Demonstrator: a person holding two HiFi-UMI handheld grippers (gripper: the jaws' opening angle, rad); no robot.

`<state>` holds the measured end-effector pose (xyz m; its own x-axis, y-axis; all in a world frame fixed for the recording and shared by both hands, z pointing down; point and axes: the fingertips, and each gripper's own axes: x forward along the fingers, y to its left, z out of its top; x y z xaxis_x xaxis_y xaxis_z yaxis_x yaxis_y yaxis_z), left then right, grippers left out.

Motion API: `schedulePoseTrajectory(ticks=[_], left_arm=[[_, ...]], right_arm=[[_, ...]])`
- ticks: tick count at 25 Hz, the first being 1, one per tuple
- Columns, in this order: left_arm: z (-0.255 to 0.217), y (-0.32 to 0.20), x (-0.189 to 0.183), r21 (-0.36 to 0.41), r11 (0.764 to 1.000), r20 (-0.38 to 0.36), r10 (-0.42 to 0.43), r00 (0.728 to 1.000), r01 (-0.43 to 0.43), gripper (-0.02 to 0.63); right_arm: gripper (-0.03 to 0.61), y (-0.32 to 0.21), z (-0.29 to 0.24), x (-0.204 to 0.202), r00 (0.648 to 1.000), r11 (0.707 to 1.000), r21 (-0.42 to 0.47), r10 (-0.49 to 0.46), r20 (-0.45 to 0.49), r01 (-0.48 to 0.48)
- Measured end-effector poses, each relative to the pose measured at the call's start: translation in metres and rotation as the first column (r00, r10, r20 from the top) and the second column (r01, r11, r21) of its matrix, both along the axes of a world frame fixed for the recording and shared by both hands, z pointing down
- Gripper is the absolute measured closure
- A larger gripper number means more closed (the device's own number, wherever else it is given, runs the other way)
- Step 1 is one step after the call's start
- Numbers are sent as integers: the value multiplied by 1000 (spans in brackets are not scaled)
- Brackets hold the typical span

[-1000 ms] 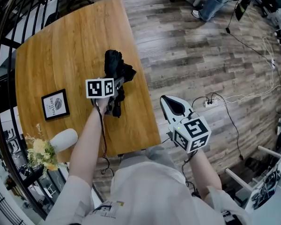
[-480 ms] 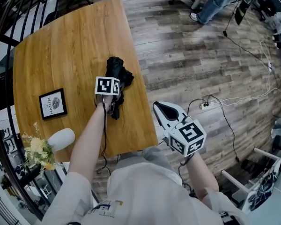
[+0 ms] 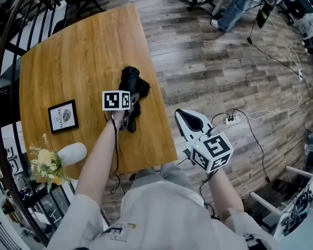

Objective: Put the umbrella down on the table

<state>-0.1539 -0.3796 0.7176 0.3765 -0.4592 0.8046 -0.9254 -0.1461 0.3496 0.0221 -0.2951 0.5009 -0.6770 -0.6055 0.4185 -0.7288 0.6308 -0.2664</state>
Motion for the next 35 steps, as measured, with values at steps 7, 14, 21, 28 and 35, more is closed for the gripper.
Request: schedulePoseTrajectory(ticks=[7,14,21,28,35], left_arm=[[-80,3,-5,178,982,23,57,998,-60,281],[-193,15,-11,400,915,1,54,999,-50,362],[-307,31,-12,613,784,67,66,996,-93,440],[-394,62,-2,751,632,176,90,980,-193,538],[-438,109,4,828,506,223,98,970,-242,578]], right_arm=[[552,-6,-50,7,998,997,68,20,57,-24],[552,-2,-117,3,999,977,213,-5,52,-6],[552,6,-193,6,997,935,354,-1,73,-25],[552,20,-254,8,995,880,474,-7,102,-43],[552,37,-283,15,997,833,552,3,79,-46]])
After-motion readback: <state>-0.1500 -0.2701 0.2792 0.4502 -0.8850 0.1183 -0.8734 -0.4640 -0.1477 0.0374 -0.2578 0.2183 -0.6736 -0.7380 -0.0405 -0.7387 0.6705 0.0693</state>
